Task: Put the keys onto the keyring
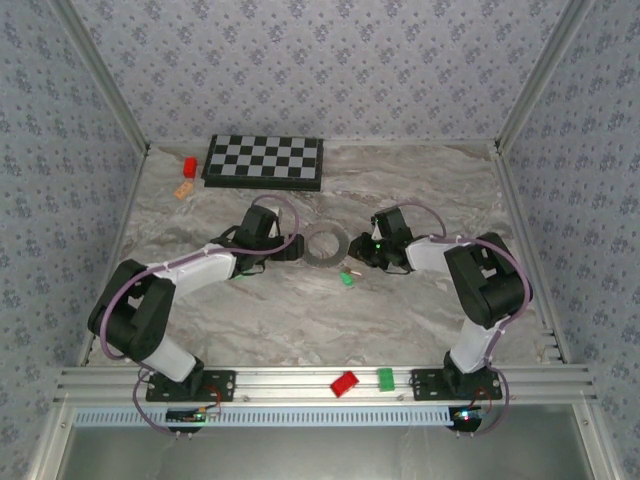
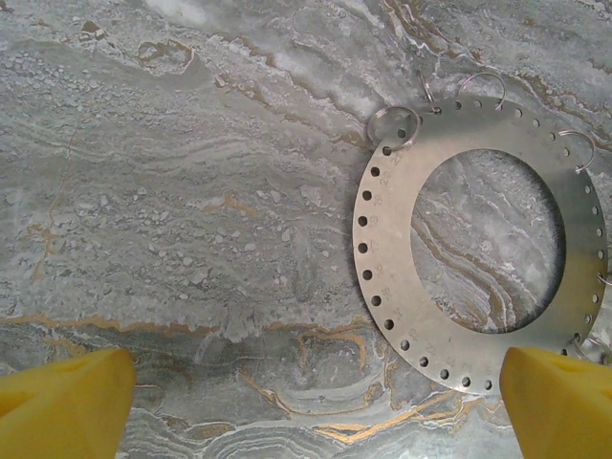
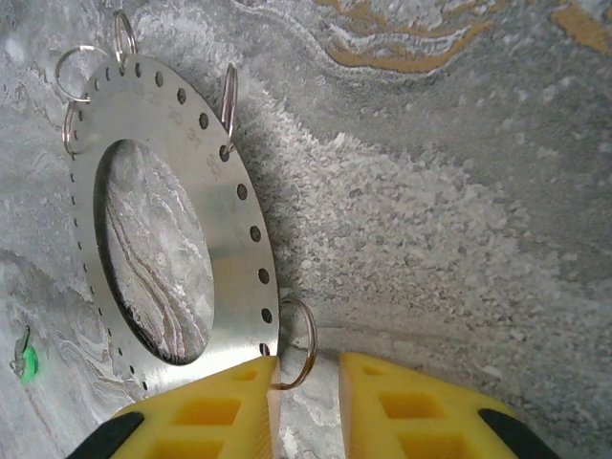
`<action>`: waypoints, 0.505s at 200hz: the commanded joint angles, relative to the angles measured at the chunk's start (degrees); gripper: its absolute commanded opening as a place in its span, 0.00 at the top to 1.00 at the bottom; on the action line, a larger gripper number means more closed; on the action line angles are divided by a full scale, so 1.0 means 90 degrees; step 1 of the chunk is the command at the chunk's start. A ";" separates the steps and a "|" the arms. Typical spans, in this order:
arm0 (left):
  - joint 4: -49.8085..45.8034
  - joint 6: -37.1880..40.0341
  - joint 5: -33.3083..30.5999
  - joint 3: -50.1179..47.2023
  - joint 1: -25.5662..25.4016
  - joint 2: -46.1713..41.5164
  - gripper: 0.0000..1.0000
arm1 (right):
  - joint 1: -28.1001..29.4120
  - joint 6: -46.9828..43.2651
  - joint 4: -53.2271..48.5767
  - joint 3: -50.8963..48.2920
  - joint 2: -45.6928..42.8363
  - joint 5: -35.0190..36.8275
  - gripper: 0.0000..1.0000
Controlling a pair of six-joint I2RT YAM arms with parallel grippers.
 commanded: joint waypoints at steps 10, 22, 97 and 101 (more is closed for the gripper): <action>-0.0066 0.0093 -0.0077 0.0053 -0.0042 -0.0245 0.03 | 0.0010 0.0117 0.0144 0.0106 0.0261 -0.0029 0.76; -0.0076 0.0083 -0.0088 0.0059 -0.0043 -0.0233 0.03 | 0.0013 0.0164 0.0231 0.0110 0.0280 -0.0071 0.75; -0.0085 0.0039 -0.0080 0.0036 -0.0066 -0.0223 0.02 | 0.0024 0.0206 0.0398 0.0227 0.0453 -0.0144 0.77; -0.0085 0.0035 -0.0089 0.0029 -0.0070 -0.0220 0.02 | 0.0019 0.0209 0.0413 0.0229 0.0464 -0.0145 0.77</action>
